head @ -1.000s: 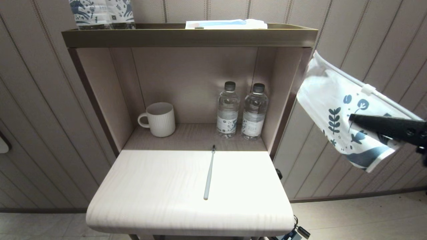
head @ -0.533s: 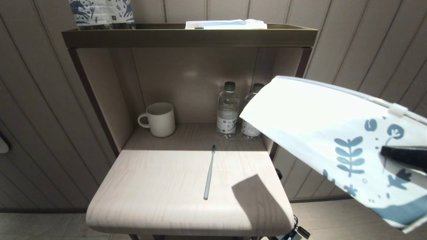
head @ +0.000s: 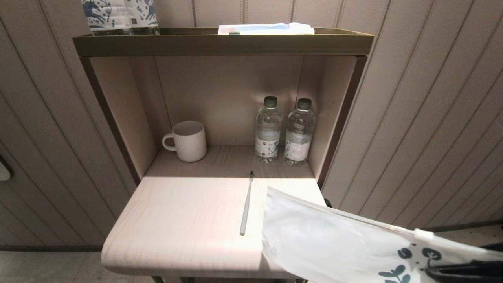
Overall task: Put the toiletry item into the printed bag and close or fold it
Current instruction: Open the storage bag
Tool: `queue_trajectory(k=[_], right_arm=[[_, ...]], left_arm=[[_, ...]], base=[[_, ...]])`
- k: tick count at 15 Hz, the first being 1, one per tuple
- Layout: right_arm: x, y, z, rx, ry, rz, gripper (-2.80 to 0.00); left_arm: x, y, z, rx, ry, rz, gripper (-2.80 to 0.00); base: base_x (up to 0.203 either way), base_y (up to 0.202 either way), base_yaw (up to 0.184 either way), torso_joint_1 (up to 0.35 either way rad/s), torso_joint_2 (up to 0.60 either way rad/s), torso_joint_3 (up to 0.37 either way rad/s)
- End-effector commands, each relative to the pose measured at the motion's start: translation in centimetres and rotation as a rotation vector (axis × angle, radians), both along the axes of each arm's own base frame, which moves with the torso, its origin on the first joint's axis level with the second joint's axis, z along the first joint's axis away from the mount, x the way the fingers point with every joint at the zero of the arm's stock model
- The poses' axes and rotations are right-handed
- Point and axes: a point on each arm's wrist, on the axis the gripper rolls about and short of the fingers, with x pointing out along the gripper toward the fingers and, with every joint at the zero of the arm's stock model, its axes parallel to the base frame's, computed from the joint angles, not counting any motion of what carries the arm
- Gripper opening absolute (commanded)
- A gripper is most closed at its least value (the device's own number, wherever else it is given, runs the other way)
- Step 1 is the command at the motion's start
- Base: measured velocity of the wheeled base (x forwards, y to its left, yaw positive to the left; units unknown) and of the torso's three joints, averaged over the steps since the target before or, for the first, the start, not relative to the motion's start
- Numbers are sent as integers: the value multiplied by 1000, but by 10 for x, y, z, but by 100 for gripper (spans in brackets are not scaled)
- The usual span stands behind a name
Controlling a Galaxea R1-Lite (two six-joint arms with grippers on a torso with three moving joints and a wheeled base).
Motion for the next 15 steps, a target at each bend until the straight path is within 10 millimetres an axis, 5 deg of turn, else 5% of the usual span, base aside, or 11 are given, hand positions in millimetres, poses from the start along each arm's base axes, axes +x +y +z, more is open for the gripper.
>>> queue_trajectory(k=[1,12,15], right_arm=[[21,20,-3,-70,16,13,-280],[77,75,-3,-115,-25,22,-280],[94,88,-12,-159,-21,35,-280]], left_arm=[[0,0,0,2,0,2,-280],[-2,0,5,24,9,10,-280],[-6,0,59,80,-6,-16,-280]], base=[[0,0,0,0,0,0],[0,0,0,0,0,0],[0,0,0,0,0,0]])
